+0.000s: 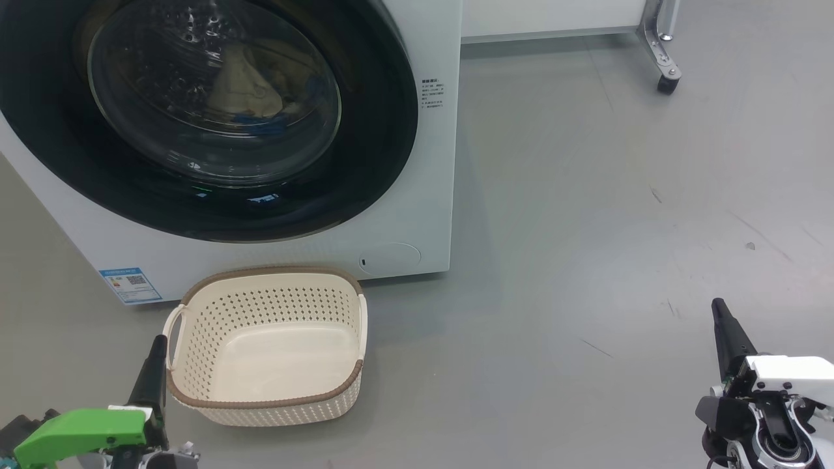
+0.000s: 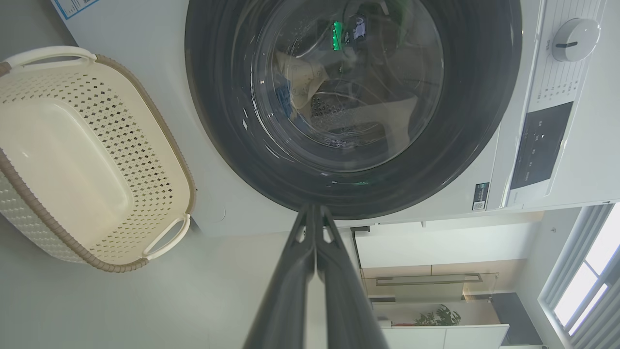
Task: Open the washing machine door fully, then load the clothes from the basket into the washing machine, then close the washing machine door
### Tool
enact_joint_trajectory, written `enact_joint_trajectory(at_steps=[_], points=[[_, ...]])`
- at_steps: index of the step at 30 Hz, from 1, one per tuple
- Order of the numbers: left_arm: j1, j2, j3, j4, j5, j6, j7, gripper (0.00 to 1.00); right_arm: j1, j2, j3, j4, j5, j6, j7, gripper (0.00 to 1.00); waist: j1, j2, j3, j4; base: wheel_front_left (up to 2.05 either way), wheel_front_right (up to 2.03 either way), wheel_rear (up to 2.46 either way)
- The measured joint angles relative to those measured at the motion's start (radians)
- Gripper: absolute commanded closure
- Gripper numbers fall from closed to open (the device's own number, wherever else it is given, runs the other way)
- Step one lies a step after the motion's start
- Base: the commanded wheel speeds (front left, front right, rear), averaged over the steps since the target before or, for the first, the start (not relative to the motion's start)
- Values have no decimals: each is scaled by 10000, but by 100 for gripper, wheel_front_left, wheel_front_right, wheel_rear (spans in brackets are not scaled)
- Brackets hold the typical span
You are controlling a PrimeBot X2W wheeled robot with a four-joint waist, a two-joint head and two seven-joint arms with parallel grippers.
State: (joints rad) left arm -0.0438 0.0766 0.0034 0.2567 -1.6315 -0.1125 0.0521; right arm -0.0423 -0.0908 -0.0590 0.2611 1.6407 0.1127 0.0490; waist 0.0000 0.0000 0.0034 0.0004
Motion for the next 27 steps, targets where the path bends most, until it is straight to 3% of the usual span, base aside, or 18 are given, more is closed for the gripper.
enact_joint_trajectory(at_steps=[27], points=[[-29,0,81,180,-247,-73,13,100,-112,29,-44,107,196,10,31,100,0,0,-7,-4,0,0,0]])
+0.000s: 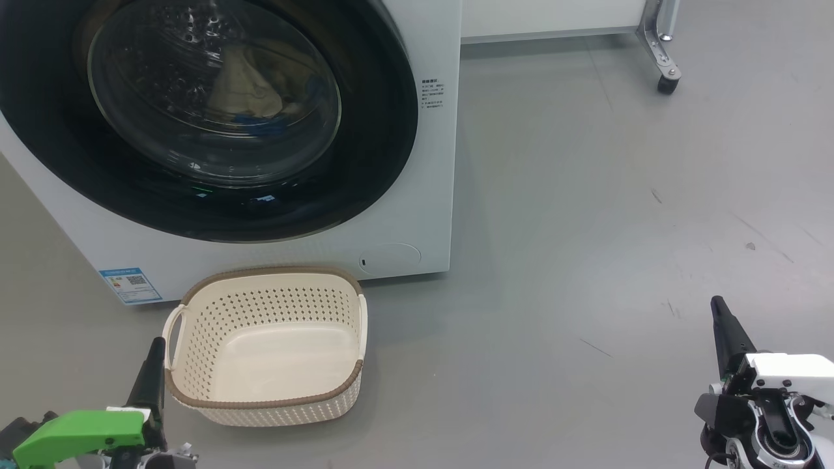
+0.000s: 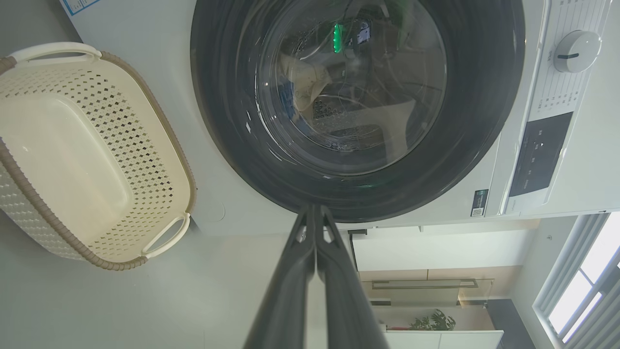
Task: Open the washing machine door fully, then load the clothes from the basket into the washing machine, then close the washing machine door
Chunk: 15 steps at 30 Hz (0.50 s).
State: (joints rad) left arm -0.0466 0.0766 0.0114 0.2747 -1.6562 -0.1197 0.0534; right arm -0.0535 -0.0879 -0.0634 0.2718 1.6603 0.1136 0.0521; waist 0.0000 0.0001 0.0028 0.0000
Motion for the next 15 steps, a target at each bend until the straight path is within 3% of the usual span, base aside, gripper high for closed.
enact_joint_trajectory(at_steps=[15], points=[[-6,0,33,23,0,-2,46,100,0,4,-10,36,0,25,6,100,0,0,-1,0,0,0,0]])
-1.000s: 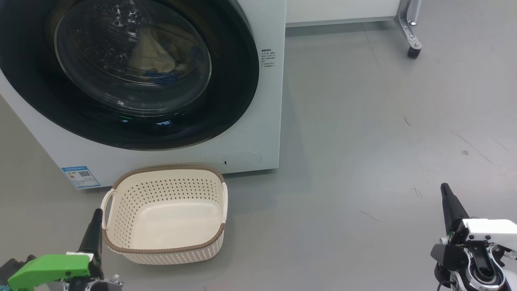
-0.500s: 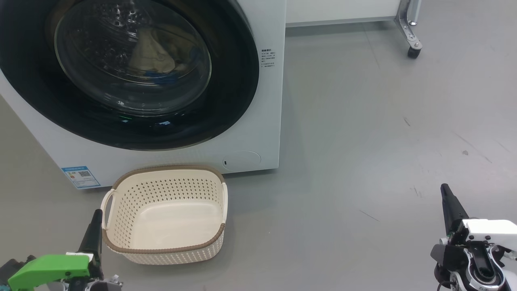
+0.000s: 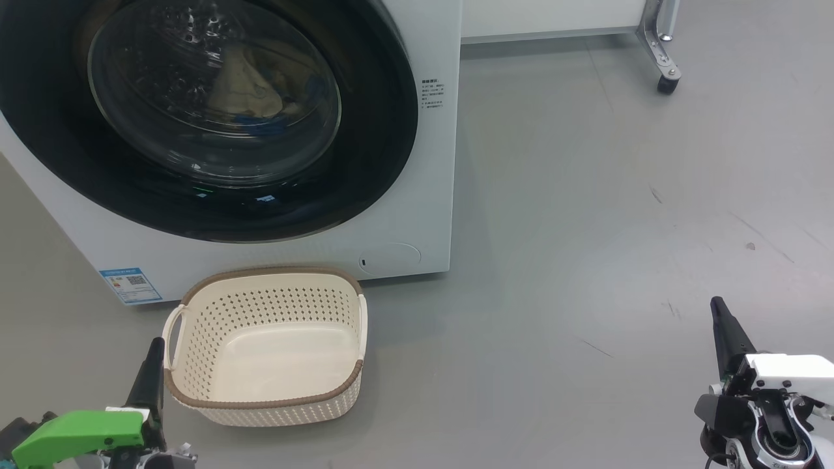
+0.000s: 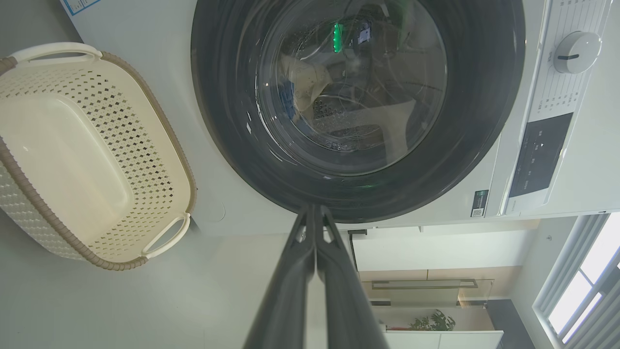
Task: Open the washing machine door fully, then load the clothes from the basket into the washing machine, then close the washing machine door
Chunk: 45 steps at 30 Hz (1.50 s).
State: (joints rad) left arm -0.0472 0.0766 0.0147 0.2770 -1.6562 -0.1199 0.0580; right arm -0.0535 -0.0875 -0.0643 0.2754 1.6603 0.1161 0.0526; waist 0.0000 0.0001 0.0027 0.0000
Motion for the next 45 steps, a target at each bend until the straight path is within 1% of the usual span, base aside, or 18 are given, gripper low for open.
enact_joint_trajectory(at_steps=[45], points=[[-98,-4,50,27,2,-2,27,100,-4,25,-44,52,-2,56,52,100,0,0,-2,0,0,0,0]])
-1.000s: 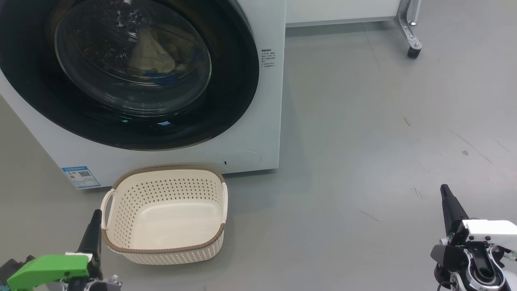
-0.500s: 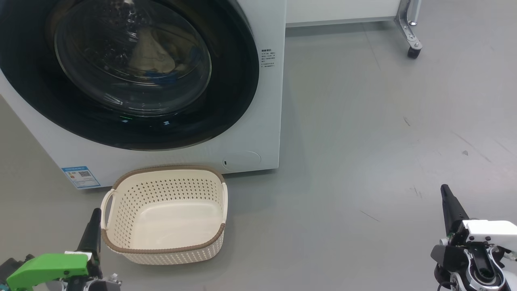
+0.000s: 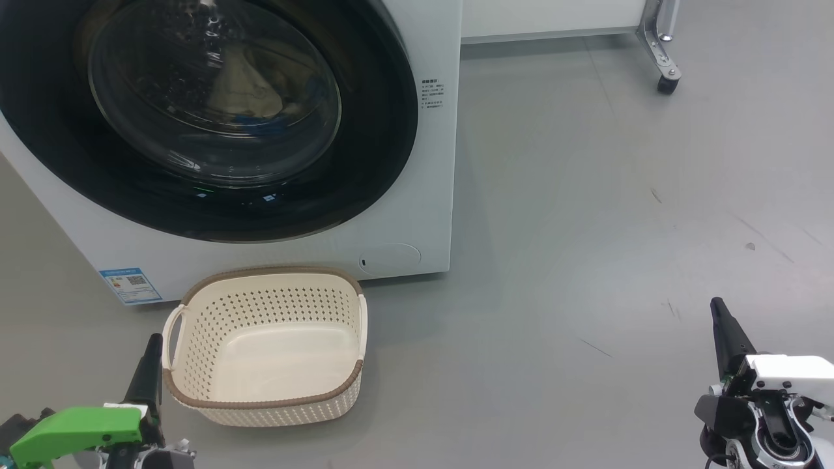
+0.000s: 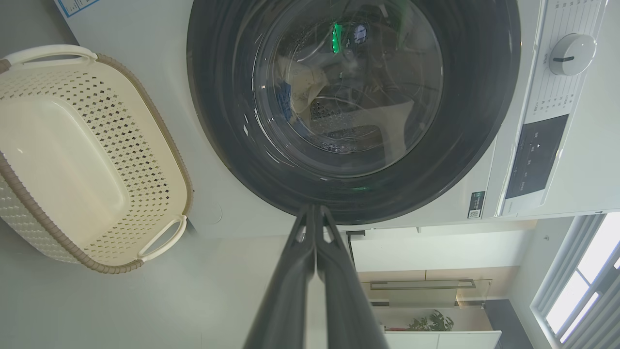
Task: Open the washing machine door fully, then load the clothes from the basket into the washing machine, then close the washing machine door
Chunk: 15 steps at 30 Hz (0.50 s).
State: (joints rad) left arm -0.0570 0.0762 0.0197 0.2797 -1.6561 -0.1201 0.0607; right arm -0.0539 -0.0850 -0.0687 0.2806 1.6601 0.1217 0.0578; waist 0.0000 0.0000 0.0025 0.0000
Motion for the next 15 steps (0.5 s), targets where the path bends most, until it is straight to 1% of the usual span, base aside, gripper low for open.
enact_joint_trajectory(at_steps=[15], points=[[-2,0,17,0,0,0,0,100,-1,17,-15,0,0,0,0,100,0,0,0,0,0,0,0]])
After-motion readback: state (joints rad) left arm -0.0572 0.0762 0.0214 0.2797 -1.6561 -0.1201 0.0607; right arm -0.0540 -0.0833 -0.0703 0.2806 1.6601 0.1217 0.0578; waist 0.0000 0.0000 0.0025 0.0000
